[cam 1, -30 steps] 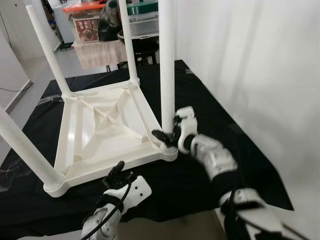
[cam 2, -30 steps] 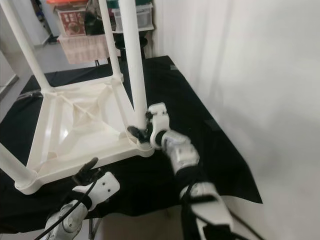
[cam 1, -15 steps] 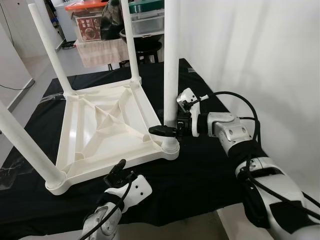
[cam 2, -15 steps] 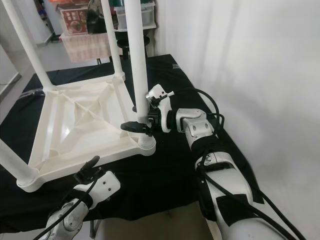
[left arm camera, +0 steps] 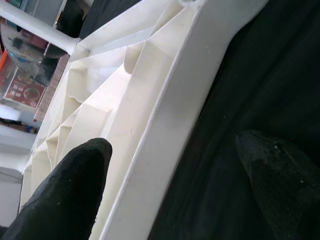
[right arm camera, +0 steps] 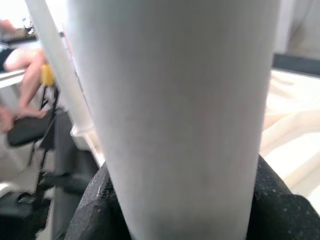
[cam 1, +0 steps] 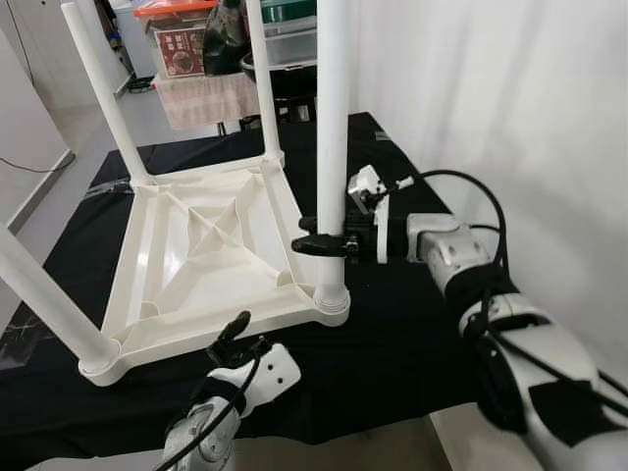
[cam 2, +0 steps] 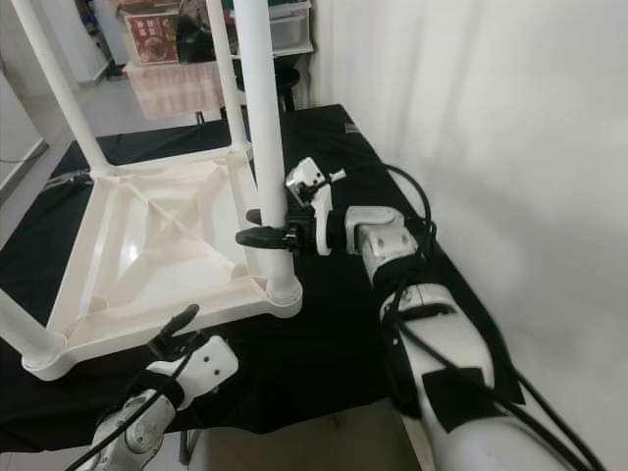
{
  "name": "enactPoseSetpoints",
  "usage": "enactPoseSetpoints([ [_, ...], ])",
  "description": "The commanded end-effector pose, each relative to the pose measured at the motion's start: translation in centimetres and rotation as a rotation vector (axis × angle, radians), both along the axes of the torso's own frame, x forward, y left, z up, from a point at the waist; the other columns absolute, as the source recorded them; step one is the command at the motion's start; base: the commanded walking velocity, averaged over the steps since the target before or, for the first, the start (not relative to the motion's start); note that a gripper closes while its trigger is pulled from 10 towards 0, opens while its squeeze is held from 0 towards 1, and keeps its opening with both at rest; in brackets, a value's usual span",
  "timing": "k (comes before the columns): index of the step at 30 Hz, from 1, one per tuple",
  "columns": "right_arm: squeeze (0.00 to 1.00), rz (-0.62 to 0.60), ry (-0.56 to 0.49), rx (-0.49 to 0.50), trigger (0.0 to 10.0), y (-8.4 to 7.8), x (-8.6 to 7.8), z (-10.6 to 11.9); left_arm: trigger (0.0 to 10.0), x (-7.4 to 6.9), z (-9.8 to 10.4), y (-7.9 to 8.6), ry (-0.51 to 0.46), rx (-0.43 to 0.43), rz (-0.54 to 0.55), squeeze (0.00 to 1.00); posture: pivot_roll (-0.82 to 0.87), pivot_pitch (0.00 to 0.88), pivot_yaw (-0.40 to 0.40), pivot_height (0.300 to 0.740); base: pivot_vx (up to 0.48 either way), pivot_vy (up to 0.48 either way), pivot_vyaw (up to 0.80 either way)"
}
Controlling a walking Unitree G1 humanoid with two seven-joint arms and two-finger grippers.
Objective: Building children table
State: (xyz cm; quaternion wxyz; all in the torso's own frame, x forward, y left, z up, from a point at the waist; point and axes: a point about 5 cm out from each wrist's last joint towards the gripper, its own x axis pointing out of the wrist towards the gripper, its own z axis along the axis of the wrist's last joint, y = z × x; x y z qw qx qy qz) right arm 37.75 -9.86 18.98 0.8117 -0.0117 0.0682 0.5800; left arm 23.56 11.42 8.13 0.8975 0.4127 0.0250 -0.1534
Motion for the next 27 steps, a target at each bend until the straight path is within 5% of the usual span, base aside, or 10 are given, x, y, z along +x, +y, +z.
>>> enactPoseSetpoints([
  [1, 0.0, -0.04, 0.147, -0.046, 0.0, 0.4, -1.1, -4.1, 10.0, -0.4, -1.0, 1.0, 0.055, 0.027, 0.034, 0.0, -0.01, 0.0, 0.05, 0.74, 0.0, 0.0, 0.0],
  [4, 0.0, -0.452, 0.197, -0.105, 0.0, 0.5, -1.6, -7.8, 10.0, -0.8, -0.7, 0.9, 0.052, 0.025, 0.031, 0.0, -0.01, 0.0, 0.037, 0.74, 0.0, 0.0, 0.0],
  [6, 0.0, -0.452, 0.197, -0.105, 0.0, 0.5, -1.6, -7.8, 10.0, -0.8, -0.7, 0.9, 0.052, 0.025, 0.031, 0.0, -0.01, 0.0, 0.037, 0.74, 0.0, 0.0, 0.0],
  [8, 0.0, -0.77, 0.216, -0.157, 0.0, 0.4, -4.6, -10.1, 10.0, -1.0, -0.4, 0.8, 0.051, 0.022, 0.028, 0.0, -0.02, 0.0, 0.044, 0.74, 0.0, 0.0, 0.0],
  [19, 0.0, -0.806, 0.134, -0.142, 0.0, 1.2, -2.8, -8.2, 10.0, -1.0, -0.6, 0.2, 0.072, 0.01, 0.023, 0.0, -0.02, 0.0, 0.036, 0.74, 0.0, 0.0, 0.0],
  [20, 0.0, -0.783, 0.138, -0.125, 10.0, 1.5, -2.8, -7.9, 10.0, -1.1, -0.4, 0.1, 0.051, 0.024, 0.026, 0.0, -0.02, 0.0, 0.037, 0.74, 0.0, 0.0, 0.0],
  [21, 0.0, -0.783, 0.138, -0.125, 10.0, 1.5, -2.8, -7.9, 10.0, -1.1, -0.4, 0.1, 0.051, 0.024, 0.026, 0.0, -0.02, 0.0, 0.037, 0.74, 0.0, 0.0, 0.0],
  [22, 0.22, -0.767, 0.118, -0.106, 10.0, 1.8, -2.8, -7.1, 10.0, -1.1, -0.3, 0.2, 0.051, -0.001, 0.032, 0.0, -0.02, 0.0, 0.034, 0.74, 0.0, 0.0, 0.0],
  [23, 1.0, -0.72, 0.113, -0.058, 10.0, 2.2, -2.8, -6.0, 10.0, -1.1, 0.1, 0.4, 0.059, -0.085, 0.04, 0.0, -0.02, 0.0, 0.032, 0.74, 0.0, 0.0, 0.0],
  [27, 1.0, -0.487, 0.075, 0.066, 10.0, 2.7, -2.3, -3.1, 10.0, -0.5, 2.4, 1.2, 0.0, -0.317, 0.098, 0.0, -0.02, 0.0, 0.027, 0.74, 0.0, 0.0, 0.0],
])
